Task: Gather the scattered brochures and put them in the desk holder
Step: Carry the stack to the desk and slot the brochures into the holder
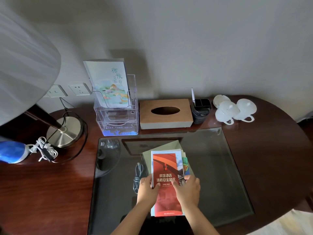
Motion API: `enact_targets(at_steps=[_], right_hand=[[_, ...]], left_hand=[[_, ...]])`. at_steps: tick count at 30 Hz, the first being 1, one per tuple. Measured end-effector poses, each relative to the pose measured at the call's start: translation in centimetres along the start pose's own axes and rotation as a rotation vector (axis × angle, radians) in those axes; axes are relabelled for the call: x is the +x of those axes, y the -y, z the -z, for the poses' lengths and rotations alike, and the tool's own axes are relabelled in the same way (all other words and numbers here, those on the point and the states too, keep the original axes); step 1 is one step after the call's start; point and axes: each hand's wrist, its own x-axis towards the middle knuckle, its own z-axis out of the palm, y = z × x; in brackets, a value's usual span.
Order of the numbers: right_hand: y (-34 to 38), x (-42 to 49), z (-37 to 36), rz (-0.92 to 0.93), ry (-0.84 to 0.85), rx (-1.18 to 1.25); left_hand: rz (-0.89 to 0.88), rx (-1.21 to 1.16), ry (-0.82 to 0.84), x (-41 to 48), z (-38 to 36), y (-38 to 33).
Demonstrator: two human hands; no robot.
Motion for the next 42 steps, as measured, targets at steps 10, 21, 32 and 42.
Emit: enact_targets(at_steps=[10, 21, 32, 42], right_hand=[[0.6, -0.6, 0.0, 0.003, -0.033, -0.036], [0.6, -1.8, -0.3, 0.049, 0.059, 0.101], [5.1, -5.0, -2.3, 0.163, 0.354, 0.428], [8.3, -7.3, -8.1, 0.228, 0.506, 0.4]], left_hand=[[-0.021, 0.011, -0.029, 0.1, -0.1, 0.6], [0.034, -0.313, -0.105, -0.3, -0.2, 0.5], [-0.115, -0.594, -0.063, 0.3, 7.2, 4.3], [-0.091, -0.502, -0.274, -0.8, 13.3, 8.6]])
